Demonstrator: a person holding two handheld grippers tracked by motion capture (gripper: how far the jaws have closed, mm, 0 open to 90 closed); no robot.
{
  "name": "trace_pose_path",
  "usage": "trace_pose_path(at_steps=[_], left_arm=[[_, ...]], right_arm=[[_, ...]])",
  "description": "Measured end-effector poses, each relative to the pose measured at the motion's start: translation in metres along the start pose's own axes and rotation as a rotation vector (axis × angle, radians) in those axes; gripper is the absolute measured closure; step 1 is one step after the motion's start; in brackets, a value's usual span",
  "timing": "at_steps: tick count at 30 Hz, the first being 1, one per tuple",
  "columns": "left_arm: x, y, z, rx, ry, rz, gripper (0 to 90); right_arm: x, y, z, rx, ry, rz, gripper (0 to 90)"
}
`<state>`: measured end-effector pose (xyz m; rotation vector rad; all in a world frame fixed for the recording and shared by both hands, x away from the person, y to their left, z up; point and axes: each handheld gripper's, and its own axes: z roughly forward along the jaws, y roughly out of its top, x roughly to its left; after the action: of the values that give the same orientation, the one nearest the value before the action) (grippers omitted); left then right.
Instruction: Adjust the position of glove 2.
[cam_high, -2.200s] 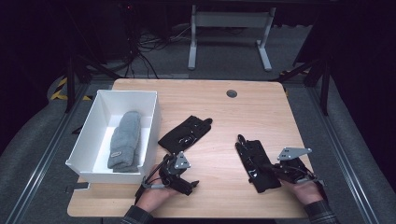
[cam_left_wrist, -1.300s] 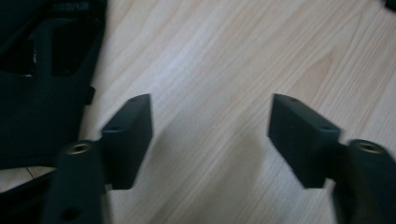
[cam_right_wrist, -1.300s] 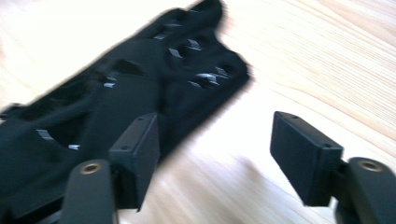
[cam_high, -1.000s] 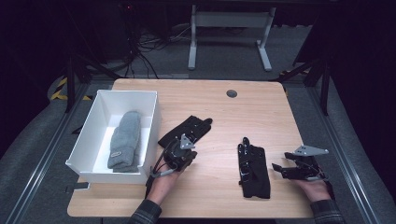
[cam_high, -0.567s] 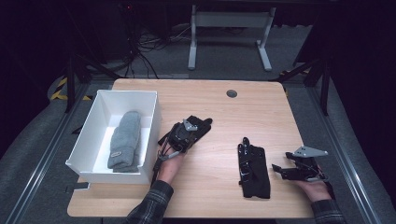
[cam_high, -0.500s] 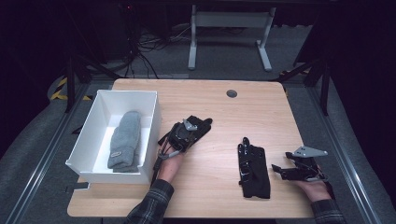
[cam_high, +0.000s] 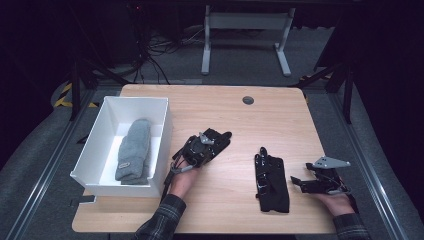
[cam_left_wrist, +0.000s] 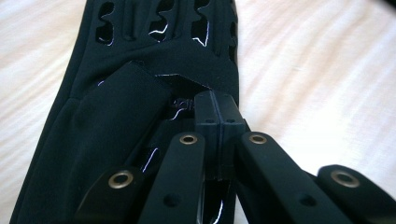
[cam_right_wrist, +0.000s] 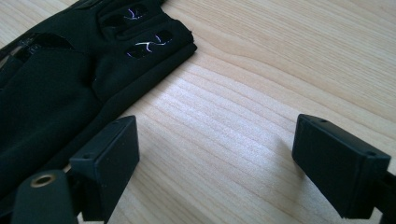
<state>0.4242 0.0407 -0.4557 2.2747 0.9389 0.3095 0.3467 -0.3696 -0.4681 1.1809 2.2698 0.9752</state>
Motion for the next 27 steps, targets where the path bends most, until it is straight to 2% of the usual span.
trace_pose_path(at_steps=[4, 6, 7, 8, 10, 17, 20, 23, 25, 27], left_arm=[[-0.010, -0.001, 0.000, -0.002, -0.046, 0.010, 90.0], [-0.019, -0.001, 0.000, 0.002, -0.069, 0.030, 90.0], [-0.019, -0.001, 0.000, 0.002, -0.069, 0.030, 90.0], [-0.022, 0.000, 0.000, 0.011, -0.092, 0.045, 90.0], [-0.029, 0.000, 0.001, 0.004, -0.087, 0.059, 90.0], [-0.051, 0.002, 0.004, 0.004, -0.148, 0.092, 90.0], [-0.062, 0.003, 0.005, 0.006, -0.155, 0.114, 90.0], [-0.066, 0.004, 0.003, -0.001, -0.167, 0.126, 90.0], [-0.063, 0.005, -0.004, -0.029, -0.155, 0.120, 90.0], [-0.057, 0.005, -0.012, -0.045, -0.118, 0.122, 90.0]], right_arm=[[0.000, 0.000, 0.000, -0.001, 0.002, 0.000, 15.1], [0.000, 0.000, 0.000, 0.000, 0.001, 0.000, 15.1], [0.000, 0.000, 0.000, 0.000, 0.001, 0.000, 15.1], [0.000, 0.000, 0.000, 0.000, 0.001, 0.000, 15.1], [0.000, 0.000, 0.000, 0.000, 0.000, 0.000, 15.1], [0.000, 0.000, 0.000, 0.000, 0.000, 0.000, 15.1], [0.000, 0.000, 0.000, 0.001, 0.001, 0.000, 15.0], [0.000, 0.000, 0.000, 0.000, 0.001, 0.001, 15.0], [0.000, 0.000, 0.000, 0.001, 0.001, 0.000, 15.0], [0.000, 0.000, 0.000, 0.001, 0.001, 0.000, 14.9]])
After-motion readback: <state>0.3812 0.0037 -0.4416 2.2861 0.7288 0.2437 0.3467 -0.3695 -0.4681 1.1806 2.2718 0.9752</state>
